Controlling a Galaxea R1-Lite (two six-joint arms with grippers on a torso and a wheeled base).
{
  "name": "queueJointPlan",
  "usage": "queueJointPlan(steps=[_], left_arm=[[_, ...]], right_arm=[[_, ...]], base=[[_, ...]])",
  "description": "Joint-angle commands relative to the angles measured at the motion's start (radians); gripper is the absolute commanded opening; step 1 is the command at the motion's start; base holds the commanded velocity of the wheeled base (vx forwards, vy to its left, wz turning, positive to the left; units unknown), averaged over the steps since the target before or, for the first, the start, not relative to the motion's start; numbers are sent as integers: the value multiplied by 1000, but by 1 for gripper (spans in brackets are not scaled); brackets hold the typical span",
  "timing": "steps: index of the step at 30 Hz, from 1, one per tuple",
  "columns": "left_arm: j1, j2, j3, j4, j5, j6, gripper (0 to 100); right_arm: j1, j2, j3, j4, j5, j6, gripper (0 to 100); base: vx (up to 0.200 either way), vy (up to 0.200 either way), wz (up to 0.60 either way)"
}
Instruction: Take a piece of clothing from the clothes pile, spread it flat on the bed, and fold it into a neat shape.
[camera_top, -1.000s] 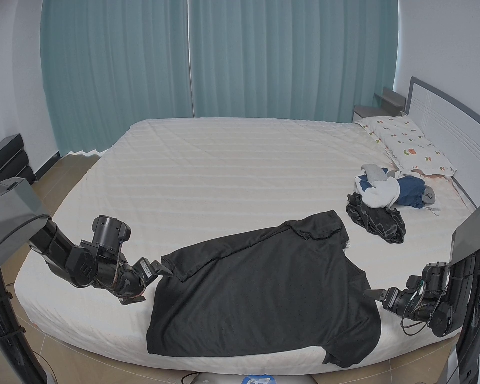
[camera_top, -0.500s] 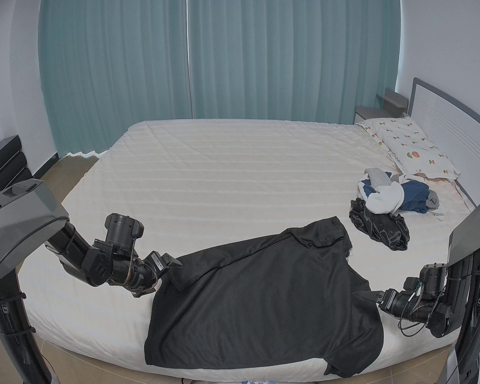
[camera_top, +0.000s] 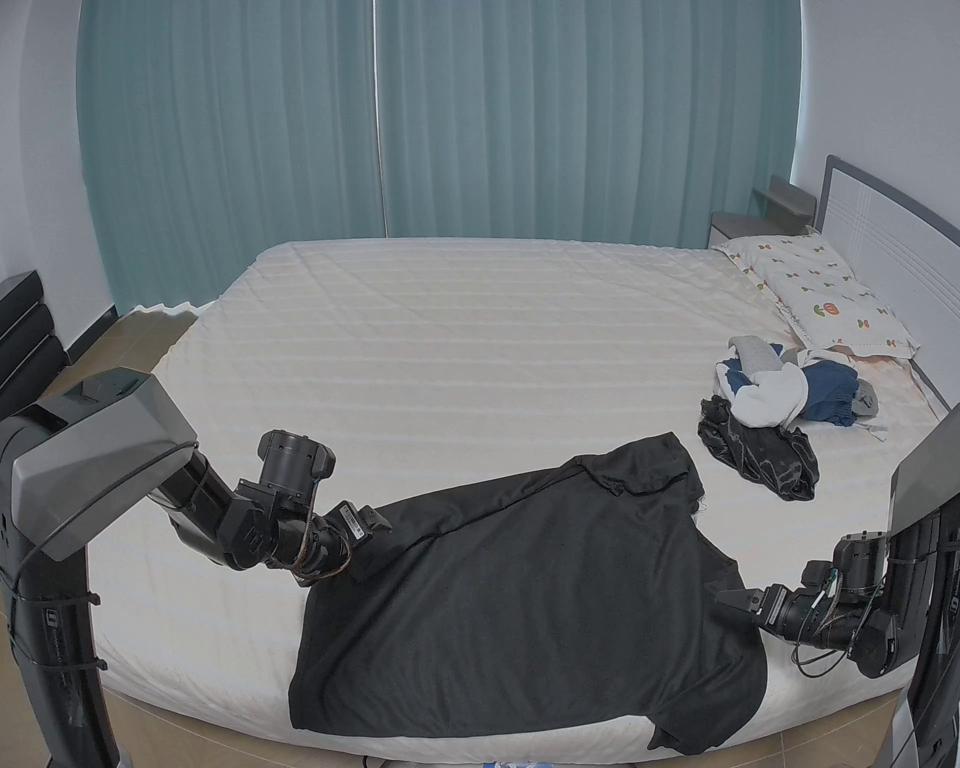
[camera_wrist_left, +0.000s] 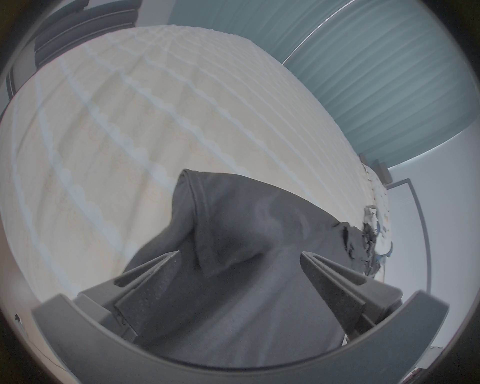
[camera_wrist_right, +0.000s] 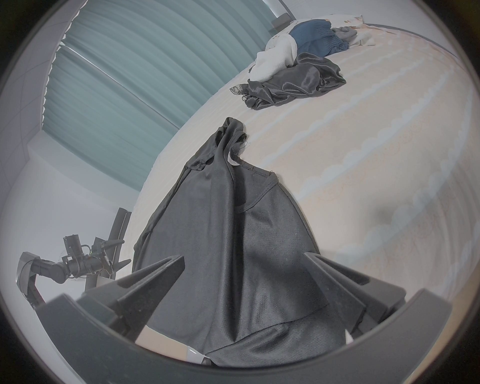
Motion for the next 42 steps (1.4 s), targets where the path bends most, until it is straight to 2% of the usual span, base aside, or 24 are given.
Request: queueJointPlan(steps=[1,21,27,28,39,42], left_arm=[[-9,49,-18,-1,17,21,100],[-52,111,-78,4,117,82,100],[-61,131,-80,1,157,130,100],[-61,131,-80,1,161,130,0],[-41,137,-123,-21,235,91,0],[7,115,-133,-88,233,76,0]], right_arm=[[-6,4,-6,-9,1,0,100],[-20,3,-18,-9,-1,-2,100],[-20,1,-18,-9,-1,0,100],[-20,1,-18,-9,-1,0,100],[-20,-2,-12,-9,-1,-2,100],[-22,-5,-6,-9,-1,0,100]], base=[[0,0,0],[0,0,0],[0,0,0],[0,0,0],[0,0,0],[0,0,0]])
